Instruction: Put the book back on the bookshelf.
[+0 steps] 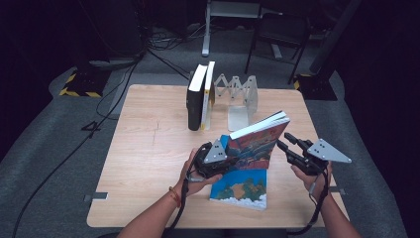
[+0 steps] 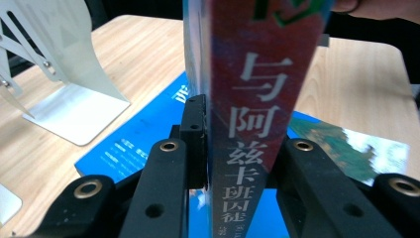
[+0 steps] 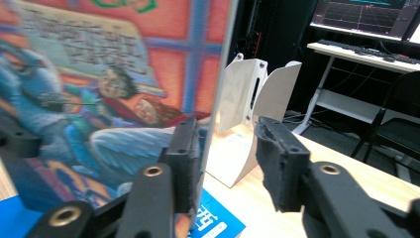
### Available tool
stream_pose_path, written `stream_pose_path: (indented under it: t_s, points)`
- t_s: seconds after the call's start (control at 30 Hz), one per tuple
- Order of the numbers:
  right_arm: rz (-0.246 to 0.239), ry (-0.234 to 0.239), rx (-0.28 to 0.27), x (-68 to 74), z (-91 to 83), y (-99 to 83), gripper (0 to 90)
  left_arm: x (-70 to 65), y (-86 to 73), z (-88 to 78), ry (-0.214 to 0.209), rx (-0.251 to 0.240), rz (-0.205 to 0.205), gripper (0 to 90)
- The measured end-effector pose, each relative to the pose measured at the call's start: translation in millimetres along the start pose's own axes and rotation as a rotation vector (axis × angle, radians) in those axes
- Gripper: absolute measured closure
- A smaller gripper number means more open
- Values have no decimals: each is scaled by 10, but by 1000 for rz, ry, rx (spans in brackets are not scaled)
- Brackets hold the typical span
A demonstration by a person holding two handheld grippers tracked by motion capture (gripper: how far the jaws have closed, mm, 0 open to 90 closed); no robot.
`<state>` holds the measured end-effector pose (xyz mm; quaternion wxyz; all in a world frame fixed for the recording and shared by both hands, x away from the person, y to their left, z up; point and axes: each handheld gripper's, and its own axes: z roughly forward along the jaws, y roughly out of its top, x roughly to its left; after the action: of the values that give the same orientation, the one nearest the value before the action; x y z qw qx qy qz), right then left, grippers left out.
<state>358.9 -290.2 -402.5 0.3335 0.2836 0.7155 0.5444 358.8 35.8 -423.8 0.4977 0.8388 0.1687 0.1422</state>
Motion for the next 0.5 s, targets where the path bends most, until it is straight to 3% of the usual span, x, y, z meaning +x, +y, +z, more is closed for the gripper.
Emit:
stream_pose_path:
  t_s: [0.3, 0.5]
  points:
    - [-18, 39, 16, 70, 111, 50, 478, -81, -55, -163, -23, 16, -1, 715]
    - [-18, 70, 34, 102, 174, 51, 477, -82, 0, -184, -42, -23, -9, 637]
